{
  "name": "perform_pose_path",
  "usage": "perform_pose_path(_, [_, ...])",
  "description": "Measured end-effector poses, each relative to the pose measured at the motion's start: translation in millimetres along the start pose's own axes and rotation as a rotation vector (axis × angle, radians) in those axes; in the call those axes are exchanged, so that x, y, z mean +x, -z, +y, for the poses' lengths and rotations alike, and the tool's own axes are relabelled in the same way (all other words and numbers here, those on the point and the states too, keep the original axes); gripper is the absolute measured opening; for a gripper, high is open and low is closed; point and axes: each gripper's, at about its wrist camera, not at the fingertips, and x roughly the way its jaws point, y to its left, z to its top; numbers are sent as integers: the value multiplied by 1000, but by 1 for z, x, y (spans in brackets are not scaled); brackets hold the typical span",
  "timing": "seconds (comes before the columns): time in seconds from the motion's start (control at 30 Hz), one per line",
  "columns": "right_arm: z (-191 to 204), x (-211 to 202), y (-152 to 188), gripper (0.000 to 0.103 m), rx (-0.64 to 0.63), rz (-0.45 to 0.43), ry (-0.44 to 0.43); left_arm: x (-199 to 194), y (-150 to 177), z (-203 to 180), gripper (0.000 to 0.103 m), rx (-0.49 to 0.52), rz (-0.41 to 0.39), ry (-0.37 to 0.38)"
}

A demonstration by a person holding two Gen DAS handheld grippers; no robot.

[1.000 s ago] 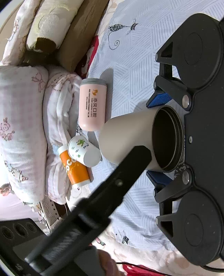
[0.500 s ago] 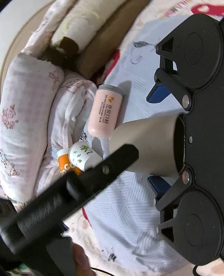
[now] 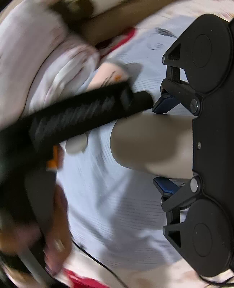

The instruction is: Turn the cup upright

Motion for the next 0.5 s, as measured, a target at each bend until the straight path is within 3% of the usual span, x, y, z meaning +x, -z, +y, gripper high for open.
perform_pose_path(0.13, [18,-4,10,81,-240,-5,4,-4,7,14,69,-53,10,82])
perform_pose_path(0.3, [38,-8,25,84,-435,-10,124,2,17,25,70,-85,44,116])
perform_pose_path(0.4, [36,-20,27,84,-347,-16,184,5,19,24,69,-93,44,145])
perform_pose_path(0.5, [31,-37,27,84,-99,-21,198,6,19,22,70,-79,37,136])
